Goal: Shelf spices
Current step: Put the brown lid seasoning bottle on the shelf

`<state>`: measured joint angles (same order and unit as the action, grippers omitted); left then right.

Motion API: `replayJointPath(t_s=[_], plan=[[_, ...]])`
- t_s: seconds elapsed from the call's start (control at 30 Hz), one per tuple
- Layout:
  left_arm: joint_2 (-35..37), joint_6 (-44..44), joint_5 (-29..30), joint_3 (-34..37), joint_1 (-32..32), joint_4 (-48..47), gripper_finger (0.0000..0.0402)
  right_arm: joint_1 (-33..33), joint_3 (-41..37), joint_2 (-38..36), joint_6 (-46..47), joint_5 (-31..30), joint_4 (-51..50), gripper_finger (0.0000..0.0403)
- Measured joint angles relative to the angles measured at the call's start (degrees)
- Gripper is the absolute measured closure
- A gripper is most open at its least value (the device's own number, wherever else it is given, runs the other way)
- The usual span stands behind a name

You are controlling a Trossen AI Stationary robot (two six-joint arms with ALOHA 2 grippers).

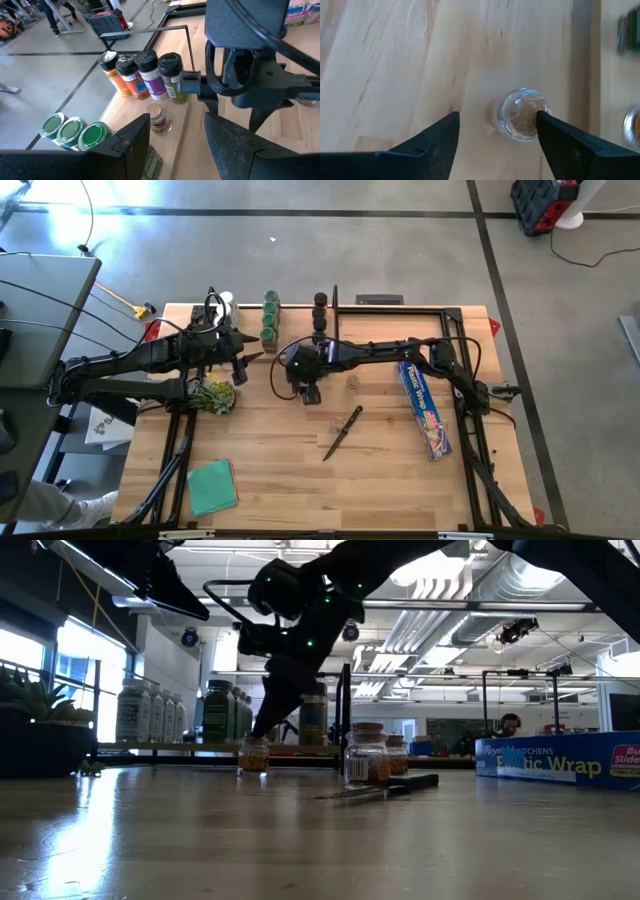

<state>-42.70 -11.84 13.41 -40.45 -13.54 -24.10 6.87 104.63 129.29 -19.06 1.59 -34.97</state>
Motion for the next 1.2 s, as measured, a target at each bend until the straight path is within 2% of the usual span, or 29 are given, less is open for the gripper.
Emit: replayJointPath(t_s=[0.2,0.3,0.4,0.57,0.87,1.0,1.2], plan=[[0.0,0.0,0.0,0.0,0.0,0.0,0.0219,-1.5,5.8,0.3,7.7,0.4,-10.9,0.0149],[0.0,-0.3,0.0,0.0,0.0,0.0,0.0219,-2.2,10.3,0.3,5.9,-0.5,-15.0,0.0149],[0.0,-0.3,0.0,0.0,0.0,0.0,0.0219,-2.0,12.1,0.1,-0.5,-1.5,-15.9,0.0149],[0.0,-0.3,0.0,0.0,0.0,0.0,0.0219,-1.1,9.1,0.2,-12.6,-0.3,-13.7,0.0149],[0.0,-0.3,0.0,0.0,0.0,0.0,0.0219,-0.2,-0.1,0.2,-15.6,4.3,-5.0,0.0157],[0.0,-0.3,0.0,0.0,0.0,0.0,0.0219,-1.0,-1.6,0.3,-5.3,2.0,-2.3,0.0178],[0.0,-0.3,0.0,0.0,0.0,-0.1,0.0219,-2.0,1.9,0.3,11.0,-0.4,-12.0,0.0214]])
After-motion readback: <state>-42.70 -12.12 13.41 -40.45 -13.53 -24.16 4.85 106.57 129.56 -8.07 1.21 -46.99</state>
